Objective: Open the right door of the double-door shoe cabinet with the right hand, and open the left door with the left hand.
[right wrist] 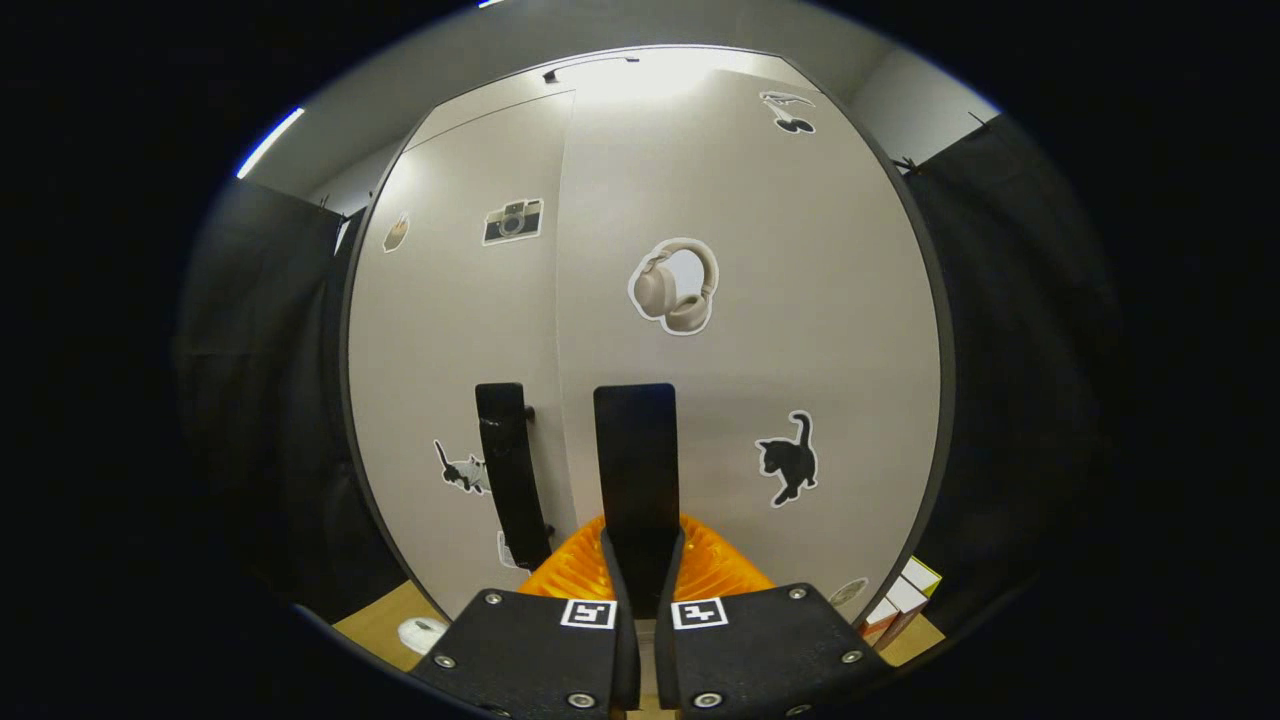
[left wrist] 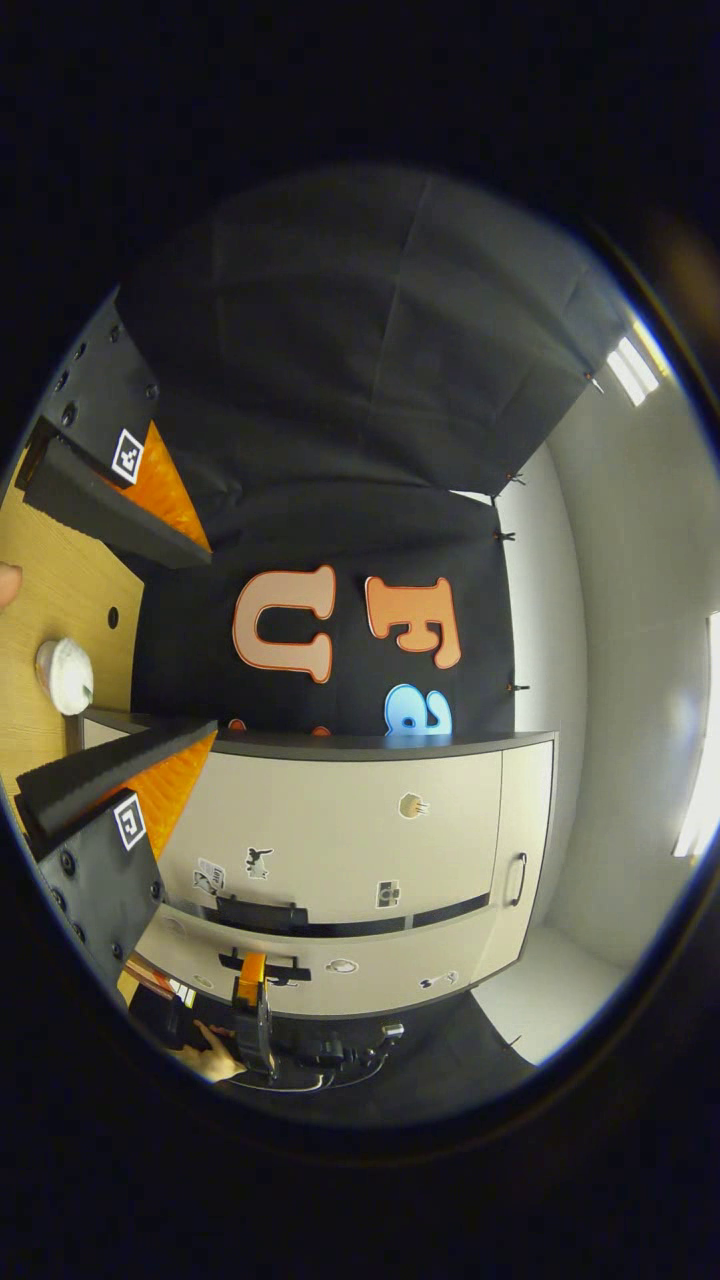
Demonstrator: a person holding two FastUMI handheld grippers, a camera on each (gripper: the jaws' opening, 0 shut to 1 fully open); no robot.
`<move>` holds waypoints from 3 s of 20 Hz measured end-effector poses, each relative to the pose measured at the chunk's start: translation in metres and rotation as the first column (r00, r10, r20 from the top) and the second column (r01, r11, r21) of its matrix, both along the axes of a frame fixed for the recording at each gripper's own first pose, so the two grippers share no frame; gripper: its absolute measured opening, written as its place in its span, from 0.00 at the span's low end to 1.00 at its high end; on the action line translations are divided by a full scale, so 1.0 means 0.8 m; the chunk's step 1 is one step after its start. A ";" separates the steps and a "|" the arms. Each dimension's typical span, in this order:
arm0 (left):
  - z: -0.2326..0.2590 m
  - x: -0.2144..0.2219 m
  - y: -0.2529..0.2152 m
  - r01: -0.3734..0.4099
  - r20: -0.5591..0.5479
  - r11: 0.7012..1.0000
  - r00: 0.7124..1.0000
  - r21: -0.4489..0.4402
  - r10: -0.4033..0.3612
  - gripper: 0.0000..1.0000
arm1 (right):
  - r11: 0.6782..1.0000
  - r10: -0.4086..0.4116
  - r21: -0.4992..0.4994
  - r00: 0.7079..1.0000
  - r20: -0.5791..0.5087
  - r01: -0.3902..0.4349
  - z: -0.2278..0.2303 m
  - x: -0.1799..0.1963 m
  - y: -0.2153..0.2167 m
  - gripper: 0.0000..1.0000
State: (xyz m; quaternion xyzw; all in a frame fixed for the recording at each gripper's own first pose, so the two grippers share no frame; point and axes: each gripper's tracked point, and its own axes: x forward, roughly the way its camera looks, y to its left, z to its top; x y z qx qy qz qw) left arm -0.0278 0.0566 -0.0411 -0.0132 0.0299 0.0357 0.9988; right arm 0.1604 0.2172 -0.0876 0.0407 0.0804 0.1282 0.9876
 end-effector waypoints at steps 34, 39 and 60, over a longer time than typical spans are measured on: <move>0.018 -0.036 -0.141 0.148 0.005 0.989 0.989 -0.018 -0.148 0.96 | 0.992 -0.094 -0.077 0.994 0.054 0.098 0.022 -0.142 -0.191 0.04; 0.010 -0.030 -0.160 0.171 -0.002 0.985 0.985 -0.022 -0.171 0.95 | 0.992 -0.119 -0.043 0.992 0.037 0.120 0.022 -0.146 -0.213 0.04; -0.012 0.028 -0.273 0.247 -0.012 0.968 0.969 -0.041 -0.248 0.96 | 0.983 -0.181 0.032 0.983 0.019 0.180 0.018 -0.198 -0.345 0.10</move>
